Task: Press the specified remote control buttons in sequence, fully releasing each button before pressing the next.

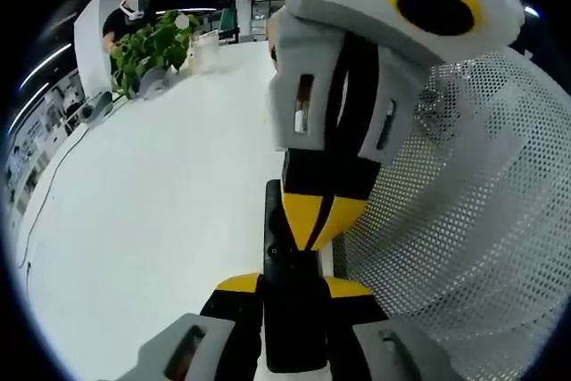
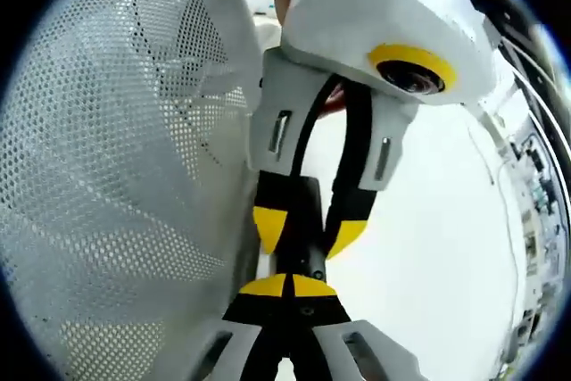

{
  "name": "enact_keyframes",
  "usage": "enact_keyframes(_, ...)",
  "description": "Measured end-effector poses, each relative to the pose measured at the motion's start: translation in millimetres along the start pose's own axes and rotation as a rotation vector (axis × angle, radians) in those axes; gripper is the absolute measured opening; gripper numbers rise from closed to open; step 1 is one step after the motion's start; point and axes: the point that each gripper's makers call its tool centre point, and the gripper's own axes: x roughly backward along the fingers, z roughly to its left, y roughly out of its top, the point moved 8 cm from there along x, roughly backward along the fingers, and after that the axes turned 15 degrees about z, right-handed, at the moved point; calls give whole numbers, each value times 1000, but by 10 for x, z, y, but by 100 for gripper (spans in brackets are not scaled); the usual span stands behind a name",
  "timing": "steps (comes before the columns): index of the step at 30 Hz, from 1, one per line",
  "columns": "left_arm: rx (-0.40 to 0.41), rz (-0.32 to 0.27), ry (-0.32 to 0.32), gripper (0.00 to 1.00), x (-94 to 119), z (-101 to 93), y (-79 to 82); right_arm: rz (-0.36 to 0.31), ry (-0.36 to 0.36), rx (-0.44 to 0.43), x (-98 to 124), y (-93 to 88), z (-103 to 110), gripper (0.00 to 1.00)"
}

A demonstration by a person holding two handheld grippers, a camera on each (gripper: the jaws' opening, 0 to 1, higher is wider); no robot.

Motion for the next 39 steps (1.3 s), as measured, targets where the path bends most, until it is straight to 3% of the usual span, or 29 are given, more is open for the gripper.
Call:
enact_keyframes(4, 0, 0, 1, 26, -1, 1, 2, 4, -11, 31, -3, 3, 9, 0)
enact_keyframes(7, 2, 0, 1, 26, 1, -1, 2, 31, -66, 163, -5, 20, 35, 0)
enact_keyframes(19, 2, 0, -3, 26, 3, 2, -2, 60, -108, 261, -10, 40, 64, 0)
enact_keyframes(30, -2, -6, -6, 25, 2, 5, -6, 82, -118, 275, -15, 53, 68, 0)
enact_keyframes(39, 3, -12, -7, 25, 1, 7, -9, 124, -155, 365, -12, 76, 100, 0)
